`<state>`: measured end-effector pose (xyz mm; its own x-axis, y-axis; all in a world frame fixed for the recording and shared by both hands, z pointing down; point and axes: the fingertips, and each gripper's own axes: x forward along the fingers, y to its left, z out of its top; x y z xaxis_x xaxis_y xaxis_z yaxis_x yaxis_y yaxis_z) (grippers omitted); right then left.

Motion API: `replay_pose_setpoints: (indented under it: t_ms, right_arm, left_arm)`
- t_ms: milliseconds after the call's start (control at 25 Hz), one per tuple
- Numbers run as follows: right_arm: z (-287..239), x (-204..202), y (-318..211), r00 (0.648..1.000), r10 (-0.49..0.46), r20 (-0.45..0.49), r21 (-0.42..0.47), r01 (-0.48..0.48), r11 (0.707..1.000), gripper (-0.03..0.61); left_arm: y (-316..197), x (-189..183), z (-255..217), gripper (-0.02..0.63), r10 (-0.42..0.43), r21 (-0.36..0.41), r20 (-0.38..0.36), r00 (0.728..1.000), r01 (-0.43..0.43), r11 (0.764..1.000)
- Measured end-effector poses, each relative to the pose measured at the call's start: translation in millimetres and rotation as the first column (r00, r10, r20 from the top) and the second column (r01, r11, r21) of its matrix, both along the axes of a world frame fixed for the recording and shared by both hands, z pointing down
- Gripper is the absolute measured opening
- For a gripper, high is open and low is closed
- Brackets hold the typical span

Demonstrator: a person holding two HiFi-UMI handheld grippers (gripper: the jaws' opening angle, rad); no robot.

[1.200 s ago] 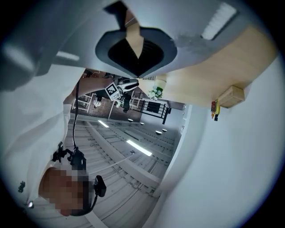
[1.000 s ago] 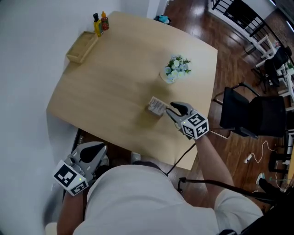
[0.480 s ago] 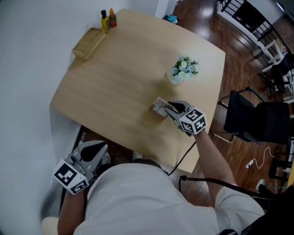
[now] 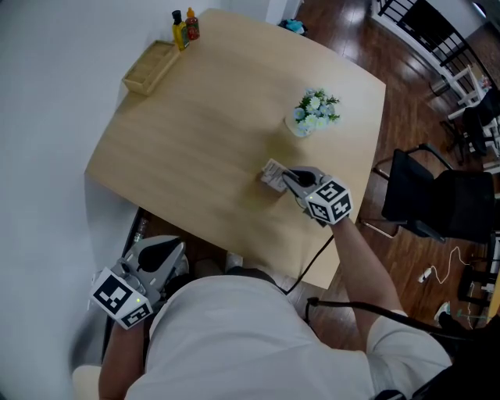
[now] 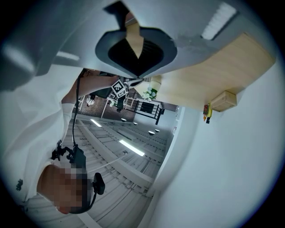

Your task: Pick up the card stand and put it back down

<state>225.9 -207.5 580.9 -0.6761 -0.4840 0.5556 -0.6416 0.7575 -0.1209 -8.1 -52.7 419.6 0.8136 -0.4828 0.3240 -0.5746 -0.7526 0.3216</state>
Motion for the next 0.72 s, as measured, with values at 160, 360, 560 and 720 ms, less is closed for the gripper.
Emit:
replay_pose_setpoints:
  t_ms: [160, 360, 560, 720]
  right_arm:
    - [-2, -2, 0, 1.0, 0.0, 0.002, 0.004, 0.0, 1.0, 0.023]
    - [-7, -3, 2, 1.0, 0.004, 0.0, 0.005, -0.004, 1.0, 0.02]
    - [-13, 0, 1, 1.0, 0.019, 0.007, 0.008, -0.019, 1.0, 0.02]
    - [-22, 0, 1, 1.0, 0.03, 0.007, 0.016, -0.03, 0.999, 0.02]
  left_arm:
    - [0, -1, 0, 0.003, 0.003, -0.001, 0.0, 1.0, -0.003, 1.0]
    - [1, -4, -2, 0.003, 0.007, 0.002, -0.004, 1.0, -0.007, 1.0]
    - [0, -8, -2, 0.003, 0.012, 0.002, -0.01, 1.0, -0.012, 1.0]
    - [-2, -11, -3, 0.003, 0.02, 0.004, -0.014, 1.0, -0.02, 1.0]
